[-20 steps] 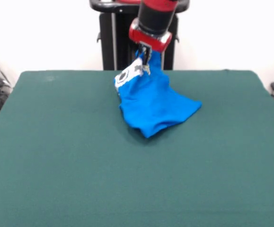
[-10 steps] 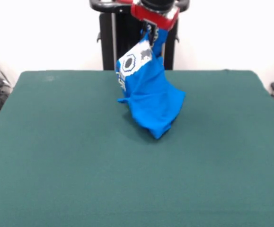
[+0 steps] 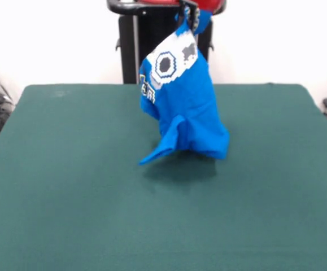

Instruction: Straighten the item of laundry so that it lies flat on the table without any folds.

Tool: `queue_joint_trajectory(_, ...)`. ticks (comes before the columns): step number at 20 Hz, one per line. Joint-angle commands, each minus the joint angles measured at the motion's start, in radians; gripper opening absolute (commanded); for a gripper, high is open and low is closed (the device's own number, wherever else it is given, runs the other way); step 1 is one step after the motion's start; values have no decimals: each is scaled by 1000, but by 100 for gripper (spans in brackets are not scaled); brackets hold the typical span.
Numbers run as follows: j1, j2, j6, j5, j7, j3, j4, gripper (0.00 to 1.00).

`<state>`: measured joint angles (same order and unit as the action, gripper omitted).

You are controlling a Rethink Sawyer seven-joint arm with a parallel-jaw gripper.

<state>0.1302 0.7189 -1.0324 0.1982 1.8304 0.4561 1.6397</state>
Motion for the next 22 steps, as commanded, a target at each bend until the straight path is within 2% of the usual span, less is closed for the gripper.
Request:
queue_joint_trajectory(1, 18, 5, -231, 54, 343, -46, -173, 0)
queue_joint_trajectory(8, 10, -5, -415, 41, 356, -34, -333, 0)
queue_joint_trajectory(15, -26, -39, -496, -1, 320, -26, -455, 0)
queue_joint_trajectory(18, -27, -52, -410, -10, 320, -24, -412, 0)
queue_joint_trajectory(22, -3, -47, -170, -4, 323, -32, -232, 0)
